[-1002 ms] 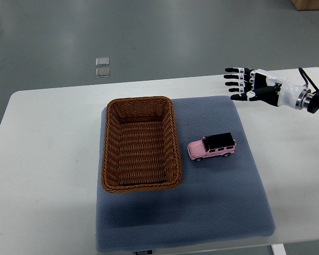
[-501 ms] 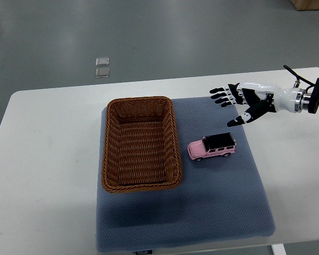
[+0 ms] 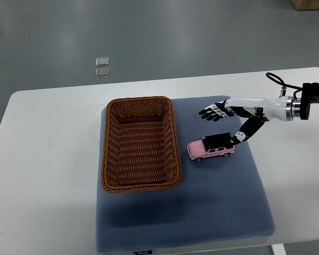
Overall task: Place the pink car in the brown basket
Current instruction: 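Reach the right hand down over the pink toy car, then close the right hand fingers around the pink car's body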
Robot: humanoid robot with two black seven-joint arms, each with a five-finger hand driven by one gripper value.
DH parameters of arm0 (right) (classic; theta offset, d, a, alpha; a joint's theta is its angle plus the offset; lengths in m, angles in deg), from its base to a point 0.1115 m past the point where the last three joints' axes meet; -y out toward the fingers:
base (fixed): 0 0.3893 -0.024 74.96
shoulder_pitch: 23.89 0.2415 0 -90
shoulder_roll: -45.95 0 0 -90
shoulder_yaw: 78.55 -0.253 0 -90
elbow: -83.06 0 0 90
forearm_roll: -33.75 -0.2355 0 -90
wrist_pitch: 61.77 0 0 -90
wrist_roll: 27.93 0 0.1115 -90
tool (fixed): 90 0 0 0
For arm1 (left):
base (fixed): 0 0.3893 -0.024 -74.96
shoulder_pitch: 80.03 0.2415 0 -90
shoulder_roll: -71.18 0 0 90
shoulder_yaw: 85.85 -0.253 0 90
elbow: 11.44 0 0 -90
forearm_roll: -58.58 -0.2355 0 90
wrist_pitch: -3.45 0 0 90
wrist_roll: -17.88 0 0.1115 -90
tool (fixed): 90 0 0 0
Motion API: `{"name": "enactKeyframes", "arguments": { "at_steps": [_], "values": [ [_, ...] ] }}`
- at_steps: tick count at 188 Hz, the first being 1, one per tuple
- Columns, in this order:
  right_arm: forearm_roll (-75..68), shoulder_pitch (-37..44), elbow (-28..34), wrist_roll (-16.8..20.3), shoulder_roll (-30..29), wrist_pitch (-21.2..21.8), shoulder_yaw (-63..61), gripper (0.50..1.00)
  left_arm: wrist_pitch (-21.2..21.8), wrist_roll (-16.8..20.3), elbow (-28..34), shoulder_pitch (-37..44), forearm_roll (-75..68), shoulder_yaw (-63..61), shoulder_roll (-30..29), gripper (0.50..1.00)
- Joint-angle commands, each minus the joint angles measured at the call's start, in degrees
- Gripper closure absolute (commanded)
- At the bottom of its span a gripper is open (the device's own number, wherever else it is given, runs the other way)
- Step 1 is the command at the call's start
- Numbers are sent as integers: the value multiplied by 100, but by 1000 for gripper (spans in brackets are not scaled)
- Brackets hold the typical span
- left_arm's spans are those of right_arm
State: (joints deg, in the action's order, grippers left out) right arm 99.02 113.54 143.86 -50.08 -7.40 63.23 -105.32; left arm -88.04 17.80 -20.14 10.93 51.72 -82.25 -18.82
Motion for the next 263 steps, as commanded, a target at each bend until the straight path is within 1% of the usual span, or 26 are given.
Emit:
{"name": "enactKeyframes", "arguments": {
  "at_steps": [1, 39, 72, 102, 133, 144, 159, 174, 188, 207, 222, 237, 239, 242, 251, 258, 263],
  "values": [
    [144, -14, 20, 0, -26, 0, 40, 589, 0, -1, 0, 1, 0, 0, 0, 500],
    [399, -110, 2, 35, -114, -353, 84, 589, 0, -1, 0, 1, 0, 9, 0, 500],
    [768, -198, -50, 53, -325, -819, 93, 595, 0, -1, 0, 1, 0, 0, 0, 500],
    [865, -295, -103, 53, -351, -1092, 119, 599, 0, -1, 0, 1, 0, 0, 0, 500],
    [979, -339, -173, 53, -395, -1487, 339, 615, 0, -1, 0, 1, 0, 0, 0, 500],
    [988, -339, -191, 53, -395, -1663, 462, 630, 0, -1, 0, 1, 0, 8, 0, 500],
    [979, -339, -182, 53, -404, -1795, 559, 636, 0, -1, 0, 1, 0, 0, 0, 500],
    [979, -339, -182, 44, -422, -1865, 603, 662, 0, -1, 0, 1, 0, 0, 0, 500],
    [979, -339, -182, 44, -430, -1874, 612, 668, 0, -1, 0, 1, 0, 0, 0, 500],
    [988, -339, -182, 44, -430, -1874, 612, 699, 0, -1, 0, 1, 0, 0, 0, 500],
    [1014, -348, -182, 44, -430, -1874, 620, 709, 0, -1, 0, 1, 0, 9, 0, 500],
    [1076, -356, -182, 44, -439, -1883, 620, 756, 0, -1, 0, 1, 0, 8, 0, 500],
    [1076, -357, -182, 44, -439, -1883, 620, 756, 0, -1, 0, 1, 0, 9, 0, 500],
    [1076, -357, -191, 44, -439, -1900, 620, 771, 0, -1, 0, 1, 0, 0, 0, 500],
    [1076, -365, -191, 44, -439, -1944, 629, 785, 0, -1, 0, 1, 0, 0, 0, 500],
    [1076, -357, -182, 44, -439, -1971, 691, 818, 0, -1, 0, 1, 0, 0, 0, 500],
    [1076, -357, -182, 44, -439, -1988, 726, 828, 0, -1, 0, 1, 0, 9, 0, 500]
  ]
}}
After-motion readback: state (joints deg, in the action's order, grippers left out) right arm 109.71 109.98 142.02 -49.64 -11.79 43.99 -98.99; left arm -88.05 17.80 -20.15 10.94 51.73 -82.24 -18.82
